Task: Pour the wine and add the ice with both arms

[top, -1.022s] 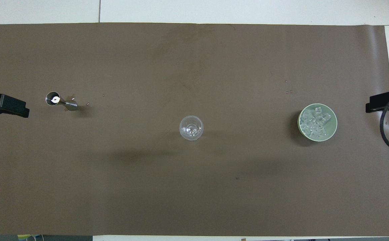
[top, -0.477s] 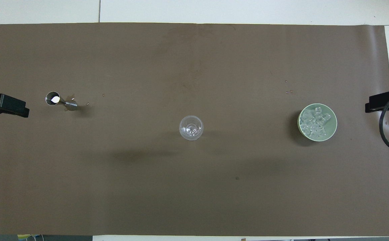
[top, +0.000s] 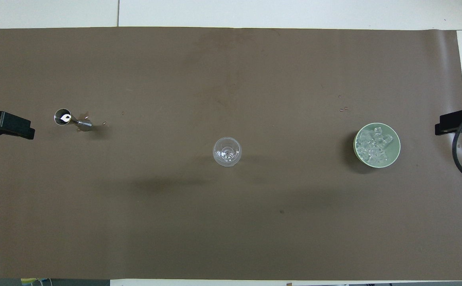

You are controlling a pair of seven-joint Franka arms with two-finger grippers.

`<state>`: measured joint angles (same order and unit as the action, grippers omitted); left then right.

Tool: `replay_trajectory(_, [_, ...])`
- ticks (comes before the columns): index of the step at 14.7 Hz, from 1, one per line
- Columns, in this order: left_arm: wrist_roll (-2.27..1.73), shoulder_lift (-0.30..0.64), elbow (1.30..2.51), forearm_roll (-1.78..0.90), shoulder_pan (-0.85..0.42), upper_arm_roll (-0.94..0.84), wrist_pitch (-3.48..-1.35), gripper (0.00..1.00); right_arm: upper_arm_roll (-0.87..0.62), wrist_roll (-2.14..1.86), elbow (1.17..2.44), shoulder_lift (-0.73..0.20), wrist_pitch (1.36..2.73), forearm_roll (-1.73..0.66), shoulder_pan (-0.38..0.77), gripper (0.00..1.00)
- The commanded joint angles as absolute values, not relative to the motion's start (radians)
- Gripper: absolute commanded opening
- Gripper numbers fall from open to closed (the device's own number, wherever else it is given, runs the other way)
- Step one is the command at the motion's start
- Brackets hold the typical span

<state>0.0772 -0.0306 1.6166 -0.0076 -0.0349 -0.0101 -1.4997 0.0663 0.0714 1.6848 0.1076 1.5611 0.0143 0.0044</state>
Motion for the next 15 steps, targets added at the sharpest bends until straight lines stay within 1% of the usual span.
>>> replay_trajectory(1, [0.094, -0.048, 1.629, -0.002, -0.034, -0.006, -1.519, 1.00, 0.061, 0.090, 1.695, 0.117, 1.562, 0.002, -0.008, 1.00])
replay_trajectory(5, [0.097, -0.032, 1.602, 0.006, -0.038, -0.006, -1.526, 1.00, 0.061, 0.087, 1.695, 0.115, 1.560, 0.002, -0.006, 1.00])
replay_trajectory(9, [0.097, 0.005, 1.531, 0.006, -0.037, -0.005, -1.509, 1.00, 0.061, 0.083, 1.695, 0.117, 1.555, 0.002, -0.003, 1.00])
replay_trajectory(15, [0.098, -0.009, 1.562, 0.003, -0.041, -0.005, -1.526, 1.00, 0.061, 0.081, 1.695, 0.117, 1.552, 0.002, -0.008, 1.00])
